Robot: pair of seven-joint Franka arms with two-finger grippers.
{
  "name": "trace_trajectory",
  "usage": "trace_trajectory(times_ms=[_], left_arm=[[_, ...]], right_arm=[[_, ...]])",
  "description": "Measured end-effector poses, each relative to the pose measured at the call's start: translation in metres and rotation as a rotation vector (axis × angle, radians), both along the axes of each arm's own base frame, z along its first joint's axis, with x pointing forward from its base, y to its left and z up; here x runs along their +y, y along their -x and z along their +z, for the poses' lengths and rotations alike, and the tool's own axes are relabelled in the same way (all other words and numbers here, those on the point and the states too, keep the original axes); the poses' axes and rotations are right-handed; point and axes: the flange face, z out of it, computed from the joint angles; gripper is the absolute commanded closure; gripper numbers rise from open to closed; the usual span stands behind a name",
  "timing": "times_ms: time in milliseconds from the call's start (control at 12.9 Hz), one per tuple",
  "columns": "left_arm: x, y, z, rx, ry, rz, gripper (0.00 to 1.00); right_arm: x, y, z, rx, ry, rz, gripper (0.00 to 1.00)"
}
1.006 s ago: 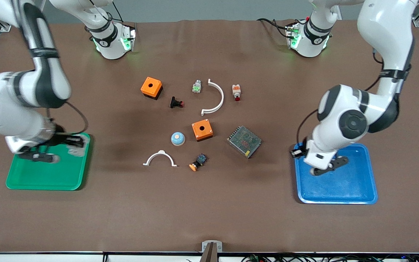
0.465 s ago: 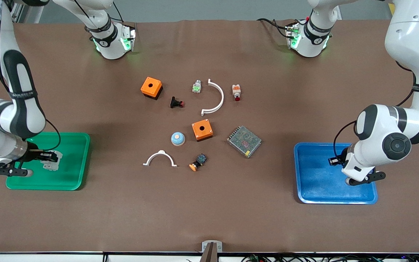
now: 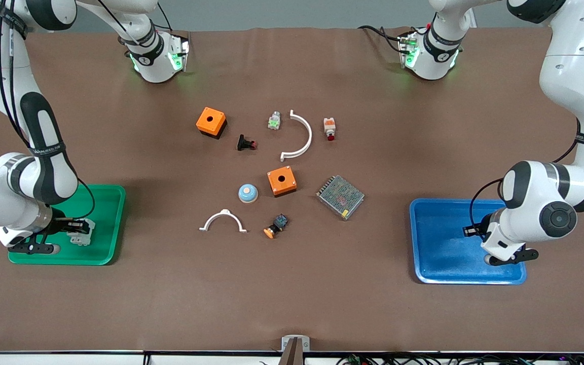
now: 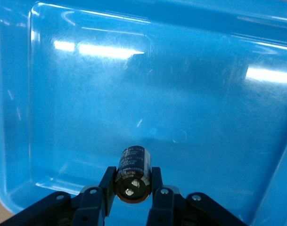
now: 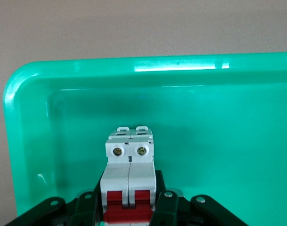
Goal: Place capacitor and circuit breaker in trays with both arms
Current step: 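Lower and release the breaker while the left gripper releases the capacitor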
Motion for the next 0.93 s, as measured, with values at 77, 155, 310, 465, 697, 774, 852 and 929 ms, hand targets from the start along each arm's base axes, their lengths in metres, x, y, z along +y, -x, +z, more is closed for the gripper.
trace_trajectory(times_ms=[77, 155, 310, 465, 697, 774, 852, 929], left_arm=[[0.003, -0.001, -0.005, -0.007, 0.005, 0.004, 0.89], [0.006, -0.002, -0.01, -0.012, 0.011, 0.004, 0.78], [0.009, -0.002, -0.015, -0.013, 0.016, -0.003, 0.09], [0.01, -0.007, -0.01, -0.03, 0.018, -0.015, 0.0], [0.013, -0.017, 0.017, -0.065, 0.018, -0.023, 0.0], [0.012, -0.018, 0.031, -0.071, 0.013, -0.028, 0.0], [0.01, -0.019, 0.047, -0.077, 0.007, -0.034, 0.0], [0.008, -0.019, 0.066, -0.085, -0.001, -0.046, 0.0]], right_arm=[[0.0, 0.0, -0.001, 0.002, 0.0, 0.0, 0.0], [0.0, 0.0, -0.002, 0.004, -0.001, 0.001, 0.0], [0.0, 0.0, -0.003, 0.004, -0.001, 0.001, 0.0], [0.0, -0.003, 0.003, 0.011, -0.004, 0.003, 0.0], [0.005, -0.015, 0.034, 0.1, -0.038, 0.017, 0.0], [0.011, -0.02, 0.05, 0.131, -0.05, 0.027, 0.0], [0.018, -0.023, 0.064, 0.145, -0.057, 0.035, 0.0], [0.029, -0.026, 0.079, 0.147, -0.058, 0.03, 0.0]])
